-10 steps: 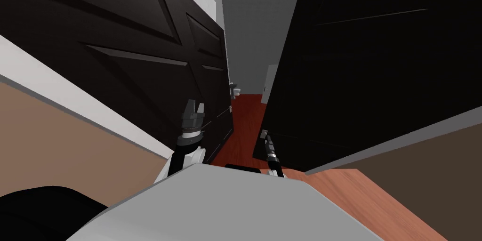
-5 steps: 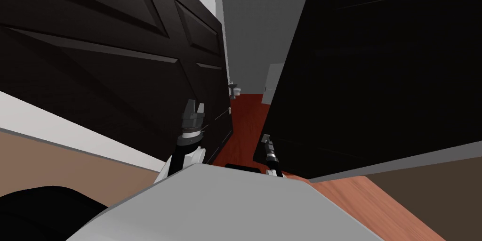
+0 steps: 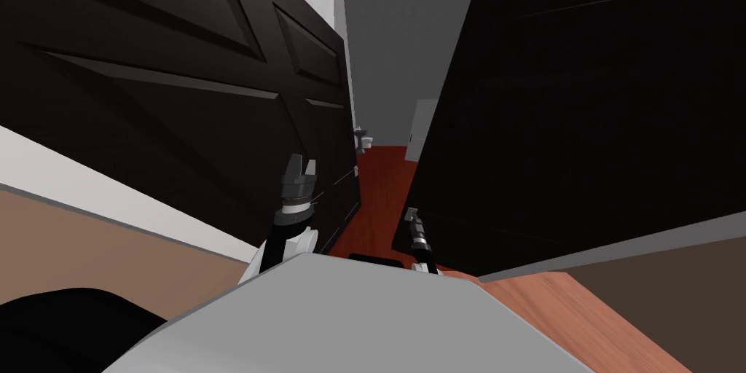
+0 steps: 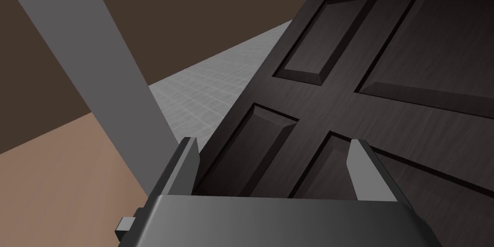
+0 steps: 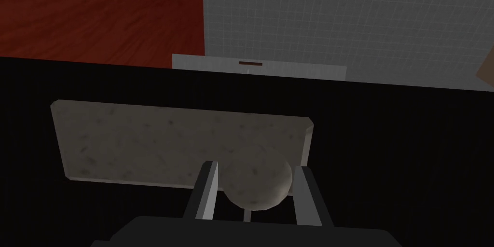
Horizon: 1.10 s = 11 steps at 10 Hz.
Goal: Push the door open
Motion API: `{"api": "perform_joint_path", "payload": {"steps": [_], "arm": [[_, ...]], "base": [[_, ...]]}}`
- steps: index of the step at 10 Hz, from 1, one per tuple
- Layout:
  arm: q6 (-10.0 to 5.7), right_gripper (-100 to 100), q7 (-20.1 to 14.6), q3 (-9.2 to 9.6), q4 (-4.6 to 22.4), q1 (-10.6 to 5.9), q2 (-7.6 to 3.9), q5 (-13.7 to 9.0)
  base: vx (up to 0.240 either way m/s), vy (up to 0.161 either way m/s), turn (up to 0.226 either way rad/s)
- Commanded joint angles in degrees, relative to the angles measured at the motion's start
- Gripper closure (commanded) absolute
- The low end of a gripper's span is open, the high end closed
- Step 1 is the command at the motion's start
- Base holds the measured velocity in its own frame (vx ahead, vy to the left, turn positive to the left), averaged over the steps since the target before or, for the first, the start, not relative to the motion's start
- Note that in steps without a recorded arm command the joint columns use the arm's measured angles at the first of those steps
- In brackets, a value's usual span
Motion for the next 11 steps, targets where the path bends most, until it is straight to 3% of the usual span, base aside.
{"api": "perform_joint_path", "payload": {"steps": [1,6,9,10,11], "arm": [[-0.11,100,0.61,-0.20,0.34,-0.36,-0.44,-0.65],[-0.45,100,2.55,-0.85,1.43,-1.53,-1.33,-2.75],[-0.84,100,4.73,-1.58,2.66,-2.83,-1.70,-5.09],[-0.35,-100,4.41,-1.37,2.33,-2.70,-1.27,-4.82],[-0.23,-100,4.45,-1.42,2.20,-2.64,-1.19,-4.92]], "base": [[0.112,-0.006,-0.071],[0.192,-0.001,-0.084],[0.225,-0.029,-0.183],[-0.024,0.047,-0.088],[-0.180,0.117,-0.058]]}}
